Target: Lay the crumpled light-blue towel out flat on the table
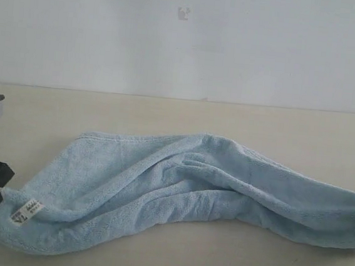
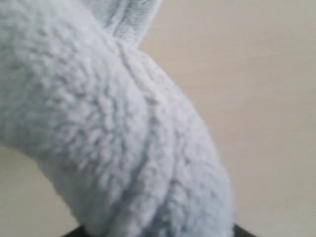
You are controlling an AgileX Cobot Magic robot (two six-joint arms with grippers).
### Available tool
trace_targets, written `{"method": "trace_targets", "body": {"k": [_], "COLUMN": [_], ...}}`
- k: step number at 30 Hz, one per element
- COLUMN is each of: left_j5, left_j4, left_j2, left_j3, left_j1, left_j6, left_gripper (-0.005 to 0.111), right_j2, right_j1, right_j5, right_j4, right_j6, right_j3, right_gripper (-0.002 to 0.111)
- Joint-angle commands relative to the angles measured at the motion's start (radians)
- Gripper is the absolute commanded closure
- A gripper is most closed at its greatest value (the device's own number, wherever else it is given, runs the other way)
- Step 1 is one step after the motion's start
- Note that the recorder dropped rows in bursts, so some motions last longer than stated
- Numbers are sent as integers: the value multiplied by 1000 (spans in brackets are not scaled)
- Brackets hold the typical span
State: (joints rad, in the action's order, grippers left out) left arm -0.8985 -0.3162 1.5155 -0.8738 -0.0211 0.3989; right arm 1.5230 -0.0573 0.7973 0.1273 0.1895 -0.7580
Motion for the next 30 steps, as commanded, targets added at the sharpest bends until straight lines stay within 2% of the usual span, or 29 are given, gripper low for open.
{"method": "trace_targets", "body": {"k": [1,9,14,18,21,24,27,30], "left_j5": [103,137,96,79,58,39,42,69], "left_j4": [82,140,66,16,13,-15,-32,-39], "left_j2": [-25,74,118,118,118,118,118,106], "left_j3": [3,3,3,3,3,3,-6,-43], "left_j1": [0,0,0,0,0,0,0,0], "left_j6": [-61,-92,-56,2,2,-2,-8,-10], "left_gripper": [103,103,100,80,58,42,36,36], "right_j2": [1,79,104,104,104,104,102,83], "right_j1": [-3,-3,-3,-3,-3,-3,-3,-3], "right_j5": [-39,-13,-17,-20,-3,16,14,11], "right_j4": [45,27,21,-25,-88,-127,-127,-127], "right_j6": [67,17,7,-46,-109,-155,-142,-111], "right_j3": [2,2,2,2,2,2,-3,-30], "right_gripper": [108,108,108,106,91,72,62,60]}}
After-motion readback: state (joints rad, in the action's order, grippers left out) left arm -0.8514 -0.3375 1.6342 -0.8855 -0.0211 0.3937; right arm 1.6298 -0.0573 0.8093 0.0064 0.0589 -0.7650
